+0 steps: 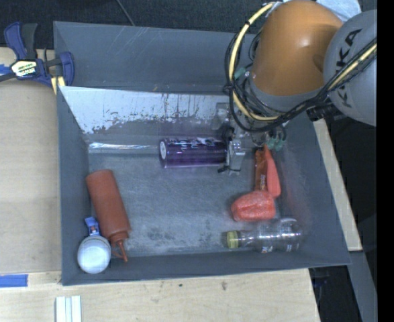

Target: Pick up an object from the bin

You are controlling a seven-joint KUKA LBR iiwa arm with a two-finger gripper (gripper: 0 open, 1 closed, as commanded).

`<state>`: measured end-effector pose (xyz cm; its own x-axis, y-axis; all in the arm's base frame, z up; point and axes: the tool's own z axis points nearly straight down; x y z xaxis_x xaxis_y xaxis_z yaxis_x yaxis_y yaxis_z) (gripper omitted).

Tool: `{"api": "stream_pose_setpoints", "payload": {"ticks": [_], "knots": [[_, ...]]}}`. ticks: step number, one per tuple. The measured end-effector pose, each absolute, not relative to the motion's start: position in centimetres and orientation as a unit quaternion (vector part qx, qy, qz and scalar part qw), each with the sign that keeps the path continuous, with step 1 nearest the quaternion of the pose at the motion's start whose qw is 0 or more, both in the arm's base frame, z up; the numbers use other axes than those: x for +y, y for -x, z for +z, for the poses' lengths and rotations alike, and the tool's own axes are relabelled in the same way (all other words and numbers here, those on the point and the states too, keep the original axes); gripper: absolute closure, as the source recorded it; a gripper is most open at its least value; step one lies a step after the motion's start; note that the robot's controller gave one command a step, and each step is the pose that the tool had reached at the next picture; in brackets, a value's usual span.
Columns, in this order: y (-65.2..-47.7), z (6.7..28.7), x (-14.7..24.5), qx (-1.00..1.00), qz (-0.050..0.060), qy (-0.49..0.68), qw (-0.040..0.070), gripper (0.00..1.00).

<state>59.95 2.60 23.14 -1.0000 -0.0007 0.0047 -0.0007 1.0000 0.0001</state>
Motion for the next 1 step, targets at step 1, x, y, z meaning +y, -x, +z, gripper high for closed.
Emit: {"api": "stream_pose_setpoints", "payload": {"ticks": [1], "knots": [[-60.07,23.65,2.59,-1.0,0.0,0.0,-0.002,0.0]]}}
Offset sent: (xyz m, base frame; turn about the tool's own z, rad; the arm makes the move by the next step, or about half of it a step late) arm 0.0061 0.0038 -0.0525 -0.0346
